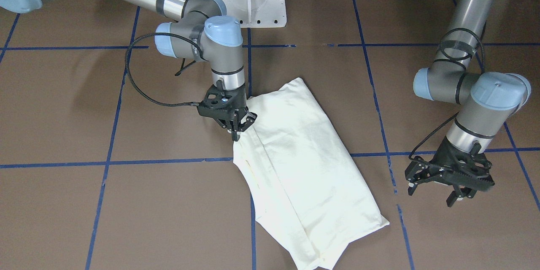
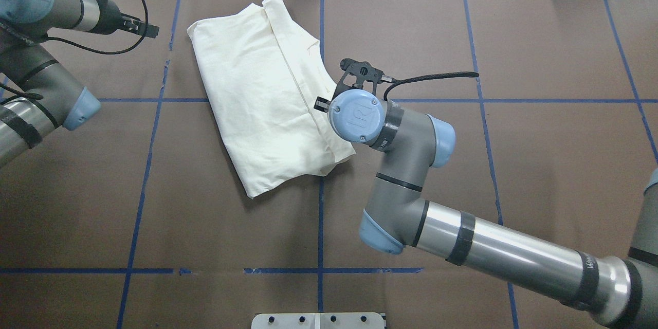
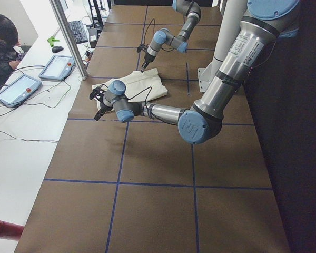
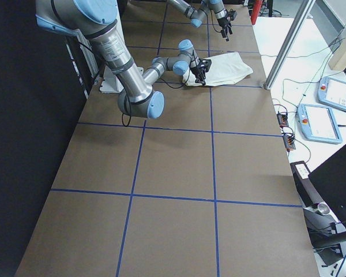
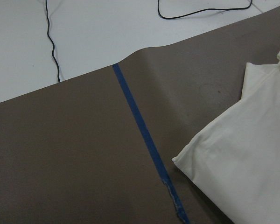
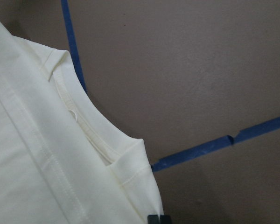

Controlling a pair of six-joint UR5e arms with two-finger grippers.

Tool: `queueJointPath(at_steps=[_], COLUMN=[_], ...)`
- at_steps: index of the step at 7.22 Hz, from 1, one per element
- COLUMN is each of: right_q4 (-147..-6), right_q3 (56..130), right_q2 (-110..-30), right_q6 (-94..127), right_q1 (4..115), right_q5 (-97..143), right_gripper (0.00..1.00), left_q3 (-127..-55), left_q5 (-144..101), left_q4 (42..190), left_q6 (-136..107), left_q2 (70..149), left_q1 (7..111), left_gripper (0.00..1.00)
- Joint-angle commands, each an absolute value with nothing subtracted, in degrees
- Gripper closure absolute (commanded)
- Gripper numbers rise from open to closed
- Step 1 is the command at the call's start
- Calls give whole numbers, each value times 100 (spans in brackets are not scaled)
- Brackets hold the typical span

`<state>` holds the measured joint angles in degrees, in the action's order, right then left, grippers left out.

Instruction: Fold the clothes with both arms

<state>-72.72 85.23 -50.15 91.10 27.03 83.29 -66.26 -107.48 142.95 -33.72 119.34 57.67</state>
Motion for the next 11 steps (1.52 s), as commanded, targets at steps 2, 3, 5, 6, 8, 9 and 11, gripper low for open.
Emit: queueJointPath(at_steps=[2, 3, 5, 6, 8, 9, 11], right_q4=[-7321, -7330, -7330, -7330, -7452, -7523, -8843], right_q3=[10306, 10597, 10723, 10714, 10827, 10976, 11362], right_q2=[-6640, -6923, -7154, -7172, -7085, -7093, -6875], right_q6=[9411, 9657, 9721, 9660, 8631, 8222, 7404], right_q1=[1787, 1367, 1029, 1011, 1098, 1177, 1108], right_q5=[7464, 7001, 6689, 6645, 6897, 7134, 7330], right_gripper=[100, 100, 100, 24, 0, 0, 0], left_q3=[-6636, -6636, -6636, -6644, -6854, -7012, -7714], left_q5=[-10749, -10749, -10749, -10749, -10775, -11054, -11294], left_q4=[14300, 14291, 14291, 14300, 14204, 14203, 14194], left_q6=[-3366, -3375, -3375, -3375, -3375, -3384, -3384], left_q2=[11936, 11936, 11936, 11944, 11936, 11831, 11218], left_q1=[5766, 5757, 5757, 5757, 5766, 5766, 5766], left_gripper=[0, 0, 0, 0, 0, 0, 0])
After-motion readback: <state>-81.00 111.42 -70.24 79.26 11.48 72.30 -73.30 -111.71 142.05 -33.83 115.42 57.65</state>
